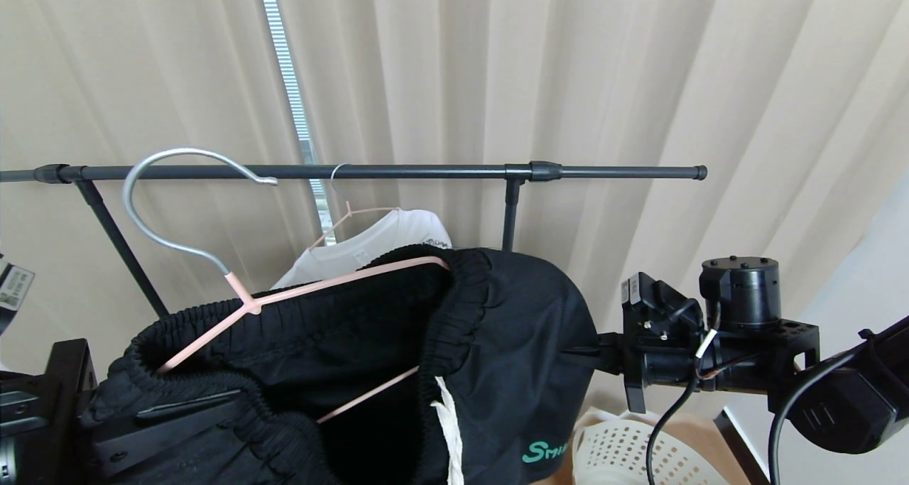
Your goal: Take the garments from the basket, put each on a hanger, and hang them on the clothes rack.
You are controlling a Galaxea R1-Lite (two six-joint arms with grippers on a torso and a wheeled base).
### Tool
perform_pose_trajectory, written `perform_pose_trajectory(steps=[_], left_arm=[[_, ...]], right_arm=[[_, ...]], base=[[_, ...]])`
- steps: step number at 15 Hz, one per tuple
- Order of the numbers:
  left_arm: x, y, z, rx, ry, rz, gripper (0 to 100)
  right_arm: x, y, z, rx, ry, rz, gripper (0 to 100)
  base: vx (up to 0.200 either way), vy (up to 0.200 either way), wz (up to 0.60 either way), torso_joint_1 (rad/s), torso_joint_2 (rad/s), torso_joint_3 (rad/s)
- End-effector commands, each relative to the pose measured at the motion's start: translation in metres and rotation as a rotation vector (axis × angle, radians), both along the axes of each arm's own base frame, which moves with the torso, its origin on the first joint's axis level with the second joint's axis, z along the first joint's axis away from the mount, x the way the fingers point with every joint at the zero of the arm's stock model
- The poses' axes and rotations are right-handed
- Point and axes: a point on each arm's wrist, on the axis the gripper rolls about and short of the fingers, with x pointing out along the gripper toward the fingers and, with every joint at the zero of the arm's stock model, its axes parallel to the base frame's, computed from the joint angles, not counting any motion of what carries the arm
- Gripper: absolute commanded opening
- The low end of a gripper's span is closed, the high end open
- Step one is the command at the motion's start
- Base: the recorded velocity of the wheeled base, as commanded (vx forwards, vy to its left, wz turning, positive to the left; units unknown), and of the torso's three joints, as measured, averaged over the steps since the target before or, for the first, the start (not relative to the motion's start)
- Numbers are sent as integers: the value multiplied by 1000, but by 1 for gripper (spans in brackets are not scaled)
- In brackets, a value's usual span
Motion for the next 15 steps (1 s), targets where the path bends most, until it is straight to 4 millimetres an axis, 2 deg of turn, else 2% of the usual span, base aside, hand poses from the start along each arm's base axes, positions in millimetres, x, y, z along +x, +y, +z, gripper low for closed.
perform_pose_trajectory(steps=[1, 7, 8, 11, 15], left_arm=[[-1, 2, 0, -1, -4, 13, 0], [1, 2, -3, 2, 13, 16, 0], [1, 2, -1, -3, 13, 24, 0], [2, 3, -1, -18, 32, 36, 0], [6, 2, -2, -20, 37, 37, 0]], right_arm=[[0, 0, -3, -3, 9, -1, 0], [-6, 1, -5, -18, 7, 17, 0], [-7, 1, -7, -23, 8, 20, 100], [-11, 1, -8, -49, -32, 50, 100], [-27, 5, 7, -41, -93, 86, 100]], base=[[0, 0, 0, 0, 0, 0], [0, 0, 0, 0, 0, 0], [0, 0, 0, 0, 0, 0], [0, 0, 0, 0, 0, 0], [0, 0, 0, 0, 0, 0]])
